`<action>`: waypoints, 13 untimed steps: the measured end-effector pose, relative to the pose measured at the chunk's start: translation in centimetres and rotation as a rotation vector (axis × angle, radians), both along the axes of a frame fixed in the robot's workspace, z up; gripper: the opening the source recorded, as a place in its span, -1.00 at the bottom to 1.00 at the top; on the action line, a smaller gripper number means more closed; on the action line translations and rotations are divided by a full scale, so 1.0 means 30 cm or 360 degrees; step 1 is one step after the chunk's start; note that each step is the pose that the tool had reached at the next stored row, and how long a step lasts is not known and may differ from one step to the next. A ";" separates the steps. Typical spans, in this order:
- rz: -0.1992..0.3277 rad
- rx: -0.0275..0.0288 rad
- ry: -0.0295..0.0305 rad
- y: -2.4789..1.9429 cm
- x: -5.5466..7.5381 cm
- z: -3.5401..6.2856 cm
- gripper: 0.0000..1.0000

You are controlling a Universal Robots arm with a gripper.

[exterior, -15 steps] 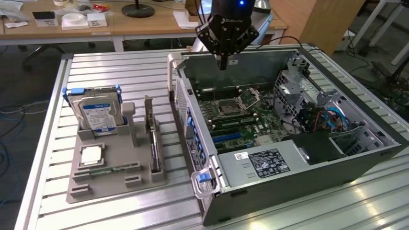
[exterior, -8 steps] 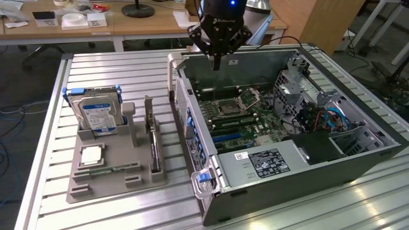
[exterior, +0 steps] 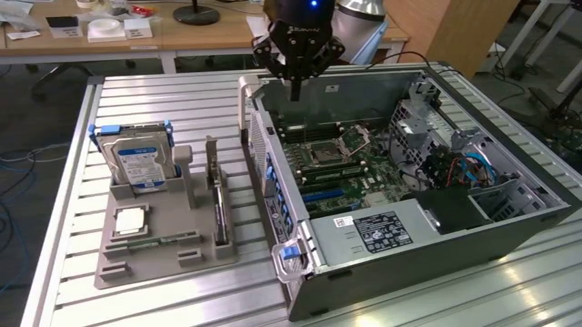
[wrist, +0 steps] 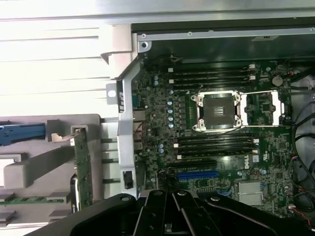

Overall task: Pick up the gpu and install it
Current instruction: 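Reach for the gpu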

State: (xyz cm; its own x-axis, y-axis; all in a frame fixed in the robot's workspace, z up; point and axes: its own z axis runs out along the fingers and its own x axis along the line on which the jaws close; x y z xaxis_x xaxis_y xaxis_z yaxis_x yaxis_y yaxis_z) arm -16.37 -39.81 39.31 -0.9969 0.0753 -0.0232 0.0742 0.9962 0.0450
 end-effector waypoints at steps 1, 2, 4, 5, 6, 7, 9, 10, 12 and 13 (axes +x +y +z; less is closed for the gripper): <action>0.0000 0.00001 -0.00002 0.001 -0.012 0.000 -0.80; 0.0000 0.00000 -0.00001 0.001 -0.023 0.000 -0.80; 0.0000 0.00001 -0.00002 0.002 -0.045 0.000 -0.80; 0.0000 0.00000 -0.00002 0.003 -0.057 0.000 -0.80; 0.0000 0.00001 -0.00003 0.004 -0.067 0.000 -0.80; 0.0000 0.00001 -0.00003 0.004 -0.078 0.000 -0.80; 0.0000 0.00001 -0.00005 0.006 -0.100 0.000 -0.80; -0.0001 0.00001 -0.00005 0.007 -0.111 0.000 -0.80; 0.0000 0.00000 -0.00006 0.008 -0.134 0.000 -0.80; -0.0001 0.00000 -0.00007 0.009 -0.144 0.000 -0.80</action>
State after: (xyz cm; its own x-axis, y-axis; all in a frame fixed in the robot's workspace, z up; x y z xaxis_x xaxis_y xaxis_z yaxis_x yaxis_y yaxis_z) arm -20.70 -39.55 39.30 -0.9969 0.0757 -0.0237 0.0745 0.9962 0.0451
